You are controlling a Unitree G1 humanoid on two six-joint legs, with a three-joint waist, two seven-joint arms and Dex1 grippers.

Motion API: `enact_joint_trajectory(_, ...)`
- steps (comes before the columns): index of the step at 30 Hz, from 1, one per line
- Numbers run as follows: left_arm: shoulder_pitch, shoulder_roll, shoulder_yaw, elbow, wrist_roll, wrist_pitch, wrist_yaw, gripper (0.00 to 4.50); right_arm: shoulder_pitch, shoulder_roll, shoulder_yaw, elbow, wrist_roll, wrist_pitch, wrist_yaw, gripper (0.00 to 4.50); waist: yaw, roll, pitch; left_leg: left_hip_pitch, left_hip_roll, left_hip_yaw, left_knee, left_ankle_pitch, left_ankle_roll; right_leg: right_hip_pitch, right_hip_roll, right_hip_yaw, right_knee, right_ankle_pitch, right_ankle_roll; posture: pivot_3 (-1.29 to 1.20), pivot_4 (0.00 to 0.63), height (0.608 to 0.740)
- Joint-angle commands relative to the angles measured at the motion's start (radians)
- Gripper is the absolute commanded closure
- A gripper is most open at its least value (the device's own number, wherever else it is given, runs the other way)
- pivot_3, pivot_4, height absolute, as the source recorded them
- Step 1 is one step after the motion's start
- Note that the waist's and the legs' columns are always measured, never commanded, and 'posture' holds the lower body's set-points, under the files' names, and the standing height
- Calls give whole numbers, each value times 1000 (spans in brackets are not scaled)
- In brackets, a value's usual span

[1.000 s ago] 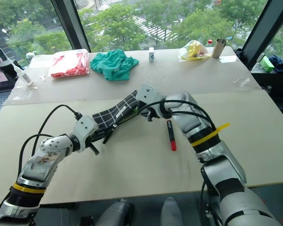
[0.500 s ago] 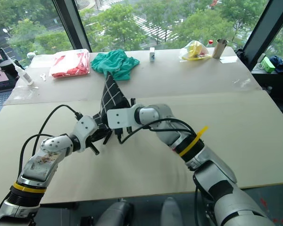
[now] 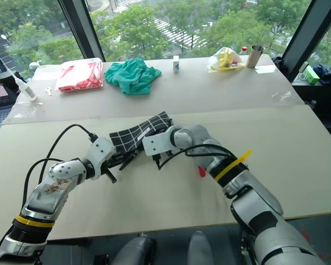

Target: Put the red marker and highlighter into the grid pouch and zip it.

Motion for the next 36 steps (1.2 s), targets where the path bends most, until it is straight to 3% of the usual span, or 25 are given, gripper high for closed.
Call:
enact_joint_trajectory(1,-6,4,5,-26,-12,1,-18,4500,2,6,-37,-35,-20,46,-13,3453,0,0,0,0,0,0,0,0,0,0,0,0,0,0,0,0,150,740)
enact_joint_trajectory(9,-122,22,77,-71,-156,93,-112,4500,55,-31,-30,-147,42,-157,14,3453,1,0,0,-1,0,-1,1,0,0,0,0,0,0,0,0,0,150,740)
enact_joint_trajectory(15,-152,53,82,-77,-189,114,-152,4500,67,-46,-41,-146,42,-236,6,3453,-2,0,0,-1,0,0,0,0,0,0,0,0,0,0,0,0,150,740)
enact_joint_trajectory(17,-141,53,74,-84,-187,116,-155,4500,69,-45,-52,-146,57,-241,18,2446,-2,0,0,-1,0,0,0,0,0,0,0,0,0,0,0,0,150,740)
enact_joint_trajectory(18,-135,52,72,-88,-186,117,-155,4500,72,-45,-59,-150,72,-235,35,2263,-2,0,0,-1,0,0,0,0,0,0,0,0,0,0,0,0,150,740)
enact_joint_trajectory(23,-103,54,68,-111,-183,138,-145,4500,72,-50,-139,-195,180,-170,126,527,-1,0,0,-1,0,0,0,0,0,0,1,0,0,0,0,0,150,740)
enact_joint_trajectory(28,-90,61,69,-108,-168,161,-104,4500,32,-82,-305,-306,432,38,300,527,2,0,0,-1,0,-1,1,0,0,1,0,0,-2,0,0,0,150,740)
enact_joint_trajectory(33,-87,62,86,-72,-147,177,-37,4500,77,-215,-485,-480,763,261,509,527,7,0,0,-2,0,-1,1,0,0,1,0,-1,-4,0,0,0,150,740)
enact_joint_trajectory(36,-85,60,92,-71,-148,184,-13,4500,120,-261,-558,-487,861,352,507,527,11,0,0,-1,0,-2,0,0,1,2,0,-1,-6,0,0,0,150,740)
